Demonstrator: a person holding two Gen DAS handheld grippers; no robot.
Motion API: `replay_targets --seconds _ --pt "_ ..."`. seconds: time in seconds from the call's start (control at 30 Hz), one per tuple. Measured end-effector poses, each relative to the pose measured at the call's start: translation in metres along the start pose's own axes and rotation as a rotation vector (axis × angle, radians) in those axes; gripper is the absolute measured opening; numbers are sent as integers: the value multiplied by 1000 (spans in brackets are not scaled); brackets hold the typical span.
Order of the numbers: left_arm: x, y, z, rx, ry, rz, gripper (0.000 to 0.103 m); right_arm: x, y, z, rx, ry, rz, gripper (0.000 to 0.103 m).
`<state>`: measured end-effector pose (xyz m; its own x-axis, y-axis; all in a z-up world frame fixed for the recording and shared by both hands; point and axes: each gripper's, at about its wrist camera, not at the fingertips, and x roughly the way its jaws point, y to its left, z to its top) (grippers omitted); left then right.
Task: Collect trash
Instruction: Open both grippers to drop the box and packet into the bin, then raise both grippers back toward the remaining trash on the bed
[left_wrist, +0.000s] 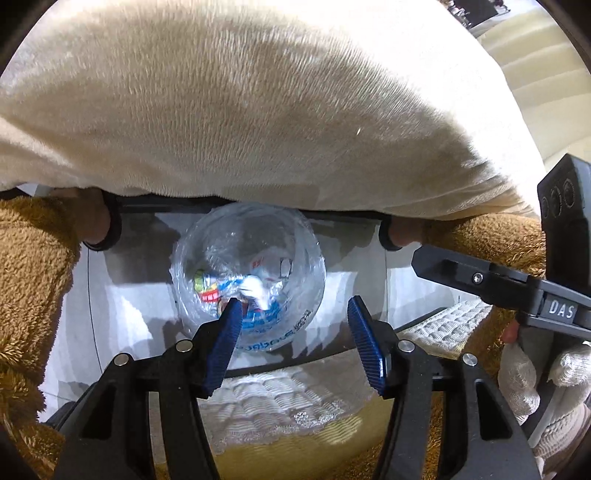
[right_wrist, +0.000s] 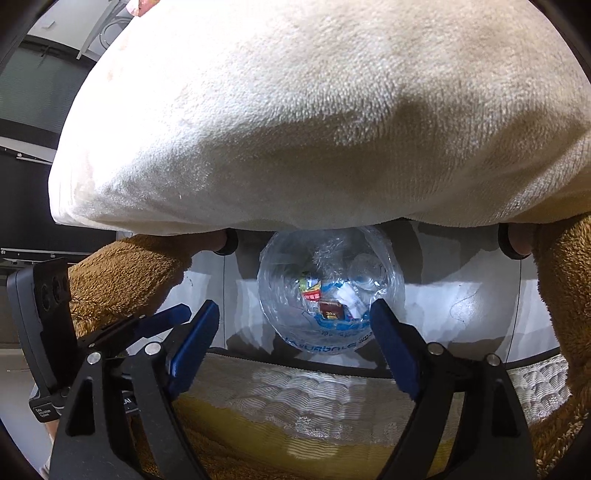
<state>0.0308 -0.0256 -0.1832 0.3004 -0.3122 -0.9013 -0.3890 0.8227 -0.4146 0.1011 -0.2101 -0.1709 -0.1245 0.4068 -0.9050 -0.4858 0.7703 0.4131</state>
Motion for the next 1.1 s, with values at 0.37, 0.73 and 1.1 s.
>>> replay_targets --seconds 0.37,0.73,1.1 --pt "-31 -14 -9 77 -144 -2 58 -34 7 -16 -101 -136 -12 83" --pt "-86 -20 -27 130 -389 -51 58 -88 18 -45 -230 -357 -10 83" --pt "-128 -27 -14 150 -509 -125 58 -132 33 -29 -350 -501 -21 83"
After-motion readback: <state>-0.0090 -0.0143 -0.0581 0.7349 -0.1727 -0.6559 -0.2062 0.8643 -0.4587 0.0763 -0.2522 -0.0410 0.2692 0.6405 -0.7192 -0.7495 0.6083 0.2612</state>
